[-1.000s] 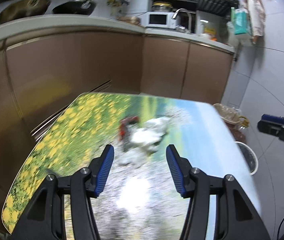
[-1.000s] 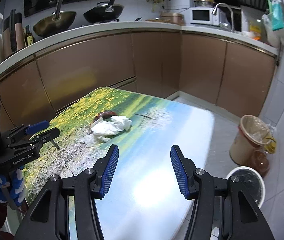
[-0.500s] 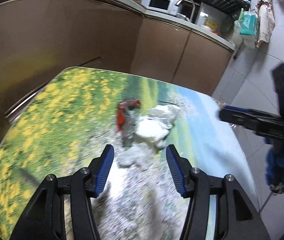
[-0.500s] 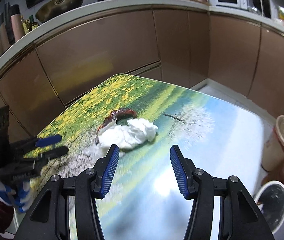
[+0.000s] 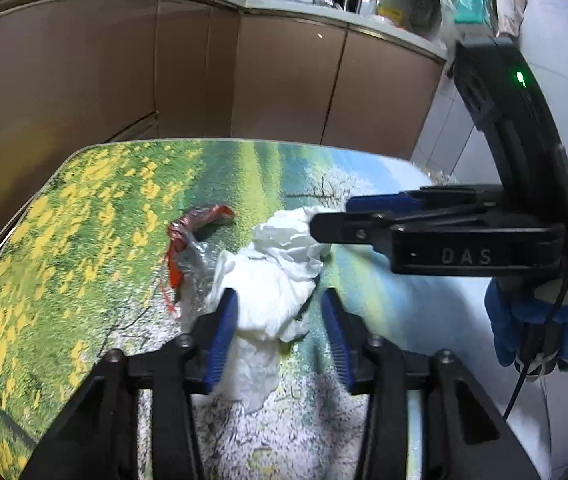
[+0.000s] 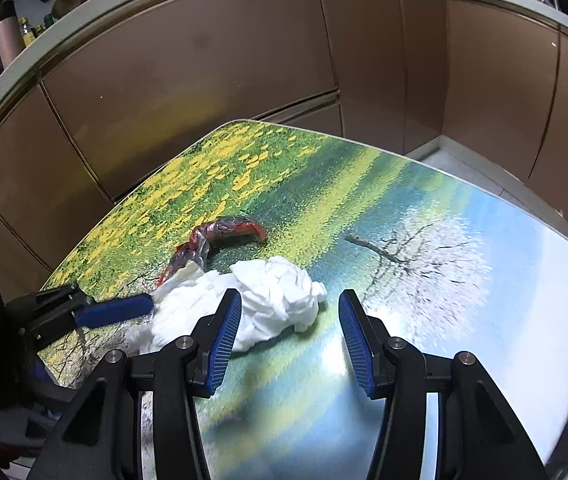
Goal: Collect trash
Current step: 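Grasp the white tissue with the left gripper while the right grasps another tissue, then carry both white tissues to the bin and open both grippers over it, then return both grippers to the table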
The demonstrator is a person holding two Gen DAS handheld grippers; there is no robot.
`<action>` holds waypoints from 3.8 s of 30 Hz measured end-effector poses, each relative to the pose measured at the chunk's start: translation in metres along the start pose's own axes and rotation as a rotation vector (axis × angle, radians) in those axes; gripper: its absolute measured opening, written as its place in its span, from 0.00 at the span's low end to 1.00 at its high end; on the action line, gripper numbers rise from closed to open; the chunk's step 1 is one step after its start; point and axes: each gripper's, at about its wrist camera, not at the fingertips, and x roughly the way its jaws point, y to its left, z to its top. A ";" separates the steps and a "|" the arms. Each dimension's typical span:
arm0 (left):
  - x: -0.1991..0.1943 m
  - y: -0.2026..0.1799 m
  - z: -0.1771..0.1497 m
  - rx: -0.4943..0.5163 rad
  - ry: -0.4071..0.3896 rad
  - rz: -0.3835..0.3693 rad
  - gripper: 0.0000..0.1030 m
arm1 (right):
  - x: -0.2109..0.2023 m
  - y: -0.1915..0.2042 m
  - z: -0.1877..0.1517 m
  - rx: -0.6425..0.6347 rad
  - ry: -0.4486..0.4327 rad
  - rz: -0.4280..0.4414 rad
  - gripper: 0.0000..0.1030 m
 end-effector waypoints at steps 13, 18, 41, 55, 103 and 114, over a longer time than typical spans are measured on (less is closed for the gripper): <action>0.003 -0.003 0.003 -0.008 0.002 -0.006 0.04 | -0.017 -0.010 -0.004 0.032 -0.073 0.038 0.07; -0.020 -0.007 0.010 -0.022 -0.038 -0.008 0.03 | -0.057 -0.013 -0.010 0.041 -0.136 0.025 0.07; -0.059 -0.165 0.051 0.146 -0.087 -0.154 0.03 | -0.230 -0.113 -0.112 0.217 -0.300 -0.207 0.05; 0.092 -0.363 0.083 0.284 0.134 -0.418 0.03 | -0.249 -0.284 -0.213 0.526 -0.205 -0.517 0.05; 0.091 -0.379 0.077 0.221 0.020 -0.251 0.41 | -0.263 -0.263 -0.231 0.492 -0.192 -0.648 0.55; -0.026 -0.291 0.056 0.180 -0.144 -0.106 0.44 | -0.291 -0.152 -0.188 0.337 -0.286 -0.550 0.57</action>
